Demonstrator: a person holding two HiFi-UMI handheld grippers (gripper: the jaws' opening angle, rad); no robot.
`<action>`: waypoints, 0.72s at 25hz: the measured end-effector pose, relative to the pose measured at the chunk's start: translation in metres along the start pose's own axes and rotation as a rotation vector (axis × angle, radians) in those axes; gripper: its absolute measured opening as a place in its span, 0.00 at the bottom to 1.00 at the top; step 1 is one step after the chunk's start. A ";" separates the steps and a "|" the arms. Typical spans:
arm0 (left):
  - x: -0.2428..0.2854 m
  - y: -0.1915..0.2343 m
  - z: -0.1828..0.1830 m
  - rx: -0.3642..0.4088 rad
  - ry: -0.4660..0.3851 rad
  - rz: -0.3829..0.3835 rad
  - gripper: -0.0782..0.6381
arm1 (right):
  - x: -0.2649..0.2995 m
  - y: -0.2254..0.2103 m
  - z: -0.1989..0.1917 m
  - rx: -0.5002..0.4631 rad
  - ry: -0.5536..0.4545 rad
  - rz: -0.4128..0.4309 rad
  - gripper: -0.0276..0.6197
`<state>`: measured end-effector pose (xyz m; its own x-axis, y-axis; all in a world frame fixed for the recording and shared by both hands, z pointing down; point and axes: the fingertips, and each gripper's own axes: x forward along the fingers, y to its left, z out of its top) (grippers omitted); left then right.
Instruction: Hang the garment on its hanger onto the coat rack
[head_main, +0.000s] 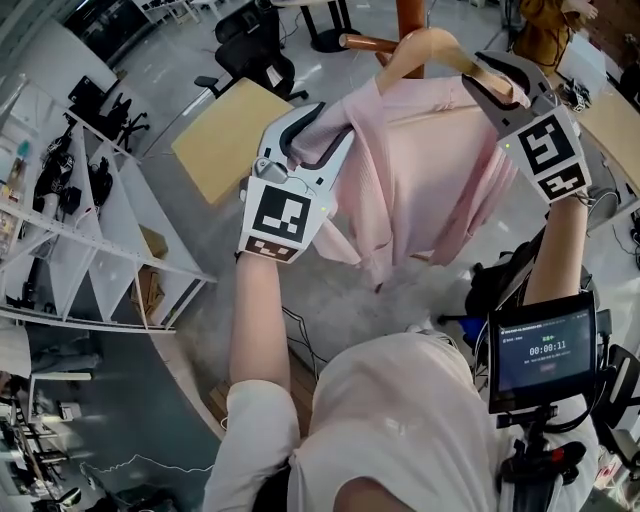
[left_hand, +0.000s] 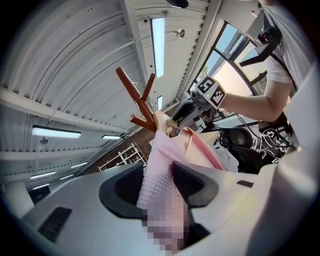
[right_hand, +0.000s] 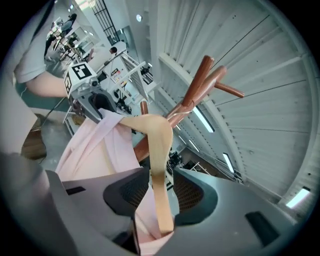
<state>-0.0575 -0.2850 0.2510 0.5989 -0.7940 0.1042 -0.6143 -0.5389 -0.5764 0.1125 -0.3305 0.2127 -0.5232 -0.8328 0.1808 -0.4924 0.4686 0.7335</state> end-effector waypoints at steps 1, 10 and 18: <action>-0.001 0.001 0.000 -0.001 -0.004 -0.003 0.35 | -0.003 0.001 0.004 0.000 -0.018 0.016 0.24; -0.028 0.002 0.012 -0.038 -0.044 0.033 0.37 | -0.018 0.038 0.050 -0.004 -0.164 0.122 0.24; -0.068 -0.005 0.015 -0.081 -0.061 0.092 0.37 | -0.016 0.105 0.088 0.168 -0.307 0.350 0.24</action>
<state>-0.0874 -0.2245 0.2351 0.5664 -0.8241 0.0033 -0.7063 -0.4875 -0.5133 0.0081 -0.2418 0.2295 -0.8456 -0.5035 0.1774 -0.3427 0.7668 0.5427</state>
